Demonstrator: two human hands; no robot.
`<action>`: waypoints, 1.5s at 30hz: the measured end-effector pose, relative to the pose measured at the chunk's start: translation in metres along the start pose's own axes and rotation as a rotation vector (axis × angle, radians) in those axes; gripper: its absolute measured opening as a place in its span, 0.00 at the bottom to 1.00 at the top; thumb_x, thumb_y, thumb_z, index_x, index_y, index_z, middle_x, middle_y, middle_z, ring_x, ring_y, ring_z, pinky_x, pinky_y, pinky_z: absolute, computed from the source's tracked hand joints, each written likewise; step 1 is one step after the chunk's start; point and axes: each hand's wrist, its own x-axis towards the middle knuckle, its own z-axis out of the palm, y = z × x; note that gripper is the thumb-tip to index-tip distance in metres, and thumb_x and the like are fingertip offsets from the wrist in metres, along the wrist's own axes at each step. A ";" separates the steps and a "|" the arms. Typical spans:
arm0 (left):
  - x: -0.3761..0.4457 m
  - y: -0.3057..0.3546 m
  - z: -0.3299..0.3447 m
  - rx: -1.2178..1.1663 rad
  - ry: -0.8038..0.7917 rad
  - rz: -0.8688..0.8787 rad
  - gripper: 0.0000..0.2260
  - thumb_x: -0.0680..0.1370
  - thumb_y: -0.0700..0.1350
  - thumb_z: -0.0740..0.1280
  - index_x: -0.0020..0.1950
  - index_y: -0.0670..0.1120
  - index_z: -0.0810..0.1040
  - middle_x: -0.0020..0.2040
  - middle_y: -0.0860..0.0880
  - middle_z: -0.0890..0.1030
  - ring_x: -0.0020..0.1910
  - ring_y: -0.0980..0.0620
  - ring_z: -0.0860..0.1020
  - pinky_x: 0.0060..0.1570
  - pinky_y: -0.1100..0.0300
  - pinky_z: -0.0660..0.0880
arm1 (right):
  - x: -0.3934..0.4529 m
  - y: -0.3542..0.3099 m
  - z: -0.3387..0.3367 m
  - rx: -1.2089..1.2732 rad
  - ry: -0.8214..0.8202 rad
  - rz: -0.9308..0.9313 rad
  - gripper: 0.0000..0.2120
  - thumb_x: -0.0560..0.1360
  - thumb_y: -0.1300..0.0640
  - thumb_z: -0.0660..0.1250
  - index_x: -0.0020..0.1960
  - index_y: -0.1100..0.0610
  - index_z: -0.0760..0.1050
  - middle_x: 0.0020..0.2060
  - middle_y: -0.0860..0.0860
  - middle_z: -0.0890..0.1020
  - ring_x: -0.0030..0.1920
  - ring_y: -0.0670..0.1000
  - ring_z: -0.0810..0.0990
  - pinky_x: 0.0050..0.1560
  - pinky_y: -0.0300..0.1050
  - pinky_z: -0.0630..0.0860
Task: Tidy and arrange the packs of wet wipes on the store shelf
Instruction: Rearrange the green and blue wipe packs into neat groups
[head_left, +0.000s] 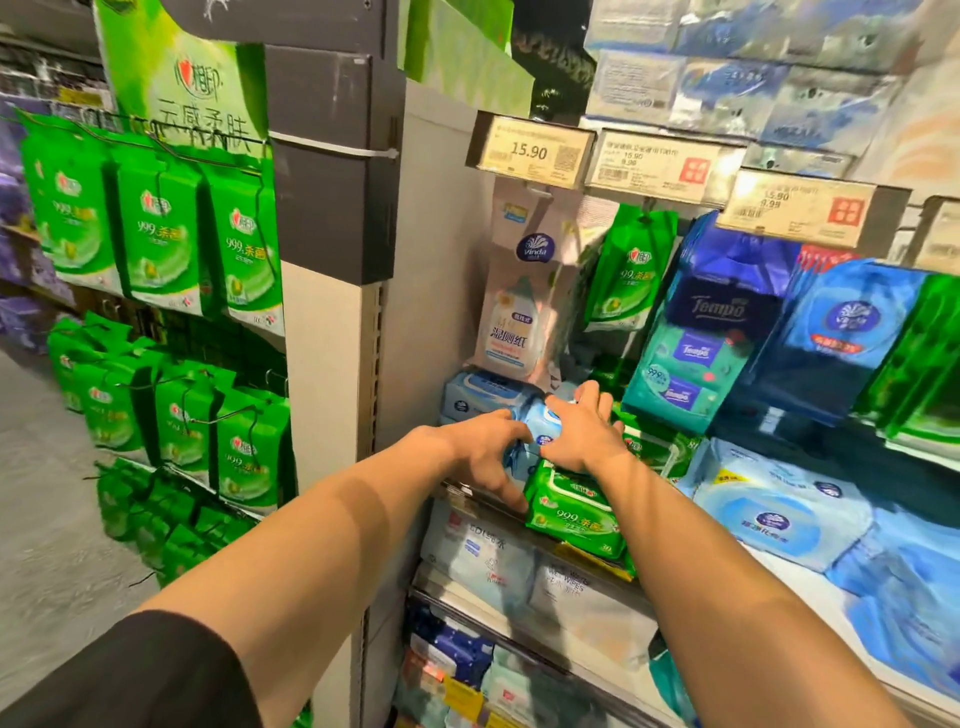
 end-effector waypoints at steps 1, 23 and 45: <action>0.001 0.002 0.001 0.001 0.001 0.004 0.39 0.63 0.59 0.80 0.69 0.47 0.70 0.56 0.50 0.69 0.57 0.49 0.73 0.59 0.59 0.71 | -0.002 0.000 0.001 -0.007 0.015 -0.005 0.27 0.67 0.49 0.70 0.65 0.48 0.68 0.59 0.55 0.60 0.61 0.59 0.61 0.57 0.59 0.69; 0.044 0.102 0.037 0.289 -0.140 0.040 0.46 0.61 0.67 0.76 0.74 0.52 0.65 0.69 0.48 0.66 0.69 0.43 0.63 0.69 0.42 0.65 | -0.103 0.137 -0.028 0.342 -0.417 0.173 0.47 0.65 0.36 0.76 0.77 0.49 0.61 0.73 0.48 0.67 0.69 0.50 0.69 0.67 0.41 0.65; 0.068 0.204 0.081 0.461 -0.215 -0.131 0.30 0.71 0.42 0.69 0.71 0.45 0.64 0.71 0.43 0.66 0.71 0.42 0.66 0.70 0.44 0.60 | -0.155 0.222 -0.020 0.182 -0.322 0.015 0.53 0.66 0.45 0.78 0.80 0.52 0.50 0.78 0.55 0.56 0.77 0.57 0.55 0.75 0.49 0.59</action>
